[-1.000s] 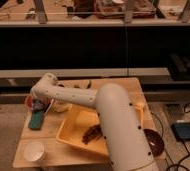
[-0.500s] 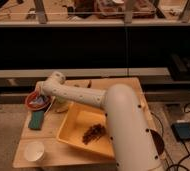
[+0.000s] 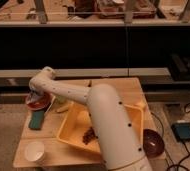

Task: Wipe red bowl with towel

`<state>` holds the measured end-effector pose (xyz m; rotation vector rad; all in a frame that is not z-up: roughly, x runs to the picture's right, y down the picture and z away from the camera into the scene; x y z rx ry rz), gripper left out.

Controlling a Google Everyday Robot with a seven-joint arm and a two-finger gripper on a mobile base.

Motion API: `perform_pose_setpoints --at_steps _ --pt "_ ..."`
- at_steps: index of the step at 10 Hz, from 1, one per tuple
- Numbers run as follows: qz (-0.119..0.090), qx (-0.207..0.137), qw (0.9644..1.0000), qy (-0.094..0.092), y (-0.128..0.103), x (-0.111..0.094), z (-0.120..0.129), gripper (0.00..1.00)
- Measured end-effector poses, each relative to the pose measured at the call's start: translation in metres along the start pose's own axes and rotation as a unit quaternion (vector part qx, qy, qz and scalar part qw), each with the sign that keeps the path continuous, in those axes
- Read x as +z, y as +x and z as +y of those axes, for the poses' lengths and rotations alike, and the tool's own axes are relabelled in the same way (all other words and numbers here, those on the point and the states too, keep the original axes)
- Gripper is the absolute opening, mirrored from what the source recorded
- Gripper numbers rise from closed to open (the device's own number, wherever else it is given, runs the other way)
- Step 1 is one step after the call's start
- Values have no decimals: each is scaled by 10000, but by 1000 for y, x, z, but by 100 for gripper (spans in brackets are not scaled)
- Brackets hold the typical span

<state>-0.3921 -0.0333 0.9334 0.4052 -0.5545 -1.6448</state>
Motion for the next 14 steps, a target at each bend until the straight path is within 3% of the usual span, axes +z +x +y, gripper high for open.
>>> perform_pose_setpoints --at_steps 2,4,8,12,14 --pt "-31 -130 9998 117 1 6 -16 0" --pt "-94 -351 9987 370 -7 4 -37 0" --pt "-295 -578 9959 638 -38 -5 -58 0" --pt "-335 -279 9982 419 -59 -21 -18 0" --pt "-263 -65 9994 195 -64 -34 9 0"
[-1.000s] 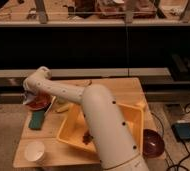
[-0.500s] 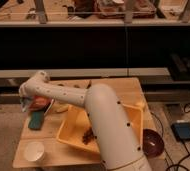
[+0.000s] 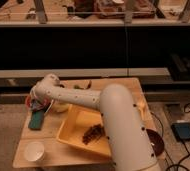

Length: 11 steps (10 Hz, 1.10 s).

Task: Wipe red bowl with towel

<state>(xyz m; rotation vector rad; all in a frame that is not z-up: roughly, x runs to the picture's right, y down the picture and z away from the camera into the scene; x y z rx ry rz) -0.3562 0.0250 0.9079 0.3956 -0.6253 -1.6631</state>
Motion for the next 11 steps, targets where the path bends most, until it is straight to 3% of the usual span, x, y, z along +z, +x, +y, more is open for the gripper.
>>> perform_pose_setpoints --at_steps 4,6,11 --pt "279 196 9984 -453 8 -23 34 0" --pt "388 182 9977 -517 25 -20 30 0" --pt "458 73 9978 -482 64 14 10 0"
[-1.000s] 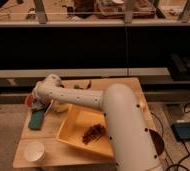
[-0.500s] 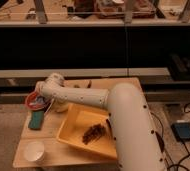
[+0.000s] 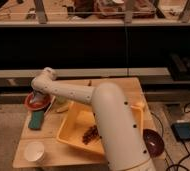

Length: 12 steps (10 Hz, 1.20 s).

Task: Wipe red bowl with towel

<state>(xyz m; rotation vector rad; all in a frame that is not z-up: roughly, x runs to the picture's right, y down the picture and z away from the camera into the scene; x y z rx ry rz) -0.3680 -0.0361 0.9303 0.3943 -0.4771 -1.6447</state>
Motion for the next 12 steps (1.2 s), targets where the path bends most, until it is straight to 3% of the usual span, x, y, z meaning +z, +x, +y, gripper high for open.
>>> perform_pose_setpoints --at_steps 3,5,8,10,12 --pt "29 -211 9996 203 6 6 -24 0" --pt "-80 -408 9978 511 -7 8 -58 0" --pt "-253 -636 9948 752 -30 5 -79 0" --pt "-345 -627 9942 799 -43 4 -82 0" --pt "-369 -452 9962 646 -51 -3 -57 0"
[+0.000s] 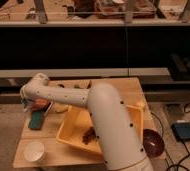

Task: Wipe red bowl with towel

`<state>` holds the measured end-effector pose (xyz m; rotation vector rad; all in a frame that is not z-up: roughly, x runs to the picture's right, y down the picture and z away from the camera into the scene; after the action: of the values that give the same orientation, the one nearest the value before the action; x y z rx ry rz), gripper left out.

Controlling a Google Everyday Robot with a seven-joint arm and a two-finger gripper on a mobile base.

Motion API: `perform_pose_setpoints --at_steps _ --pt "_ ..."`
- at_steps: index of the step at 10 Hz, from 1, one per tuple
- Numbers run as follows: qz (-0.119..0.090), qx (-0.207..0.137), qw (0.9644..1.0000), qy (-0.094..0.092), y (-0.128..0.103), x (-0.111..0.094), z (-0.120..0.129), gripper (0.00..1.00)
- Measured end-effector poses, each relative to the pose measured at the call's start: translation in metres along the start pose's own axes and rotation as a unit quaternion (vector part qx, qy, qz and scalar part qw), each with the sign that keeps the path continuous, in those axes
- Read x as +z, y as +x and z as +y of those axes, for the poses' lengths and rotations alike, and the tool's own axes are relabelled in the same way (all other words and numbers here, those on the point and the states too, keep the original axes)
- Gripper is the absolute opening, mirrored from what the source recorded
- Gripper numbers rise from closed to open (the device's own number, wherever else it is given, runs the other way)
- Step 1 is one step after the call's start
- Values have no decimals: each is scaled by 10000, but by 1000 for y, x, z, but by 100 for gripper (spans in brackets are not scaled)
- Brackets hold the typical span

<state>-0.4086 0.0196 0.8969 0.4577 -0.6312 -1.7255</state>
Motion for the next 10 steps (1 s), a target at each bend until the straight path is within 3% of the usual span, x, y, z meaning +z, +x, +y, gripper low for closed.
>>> perform_pose_setpoints --at_steps 2,4,6,10 --pt "17 228 9996 -190 -11 -15 28 0" --pt "95 539 9974 -473 -22 -34 64 0" --pt "234 758 9945 -685 -23 -43 84 0" --pt "629 860 9908 -837 21 -43 100 0"
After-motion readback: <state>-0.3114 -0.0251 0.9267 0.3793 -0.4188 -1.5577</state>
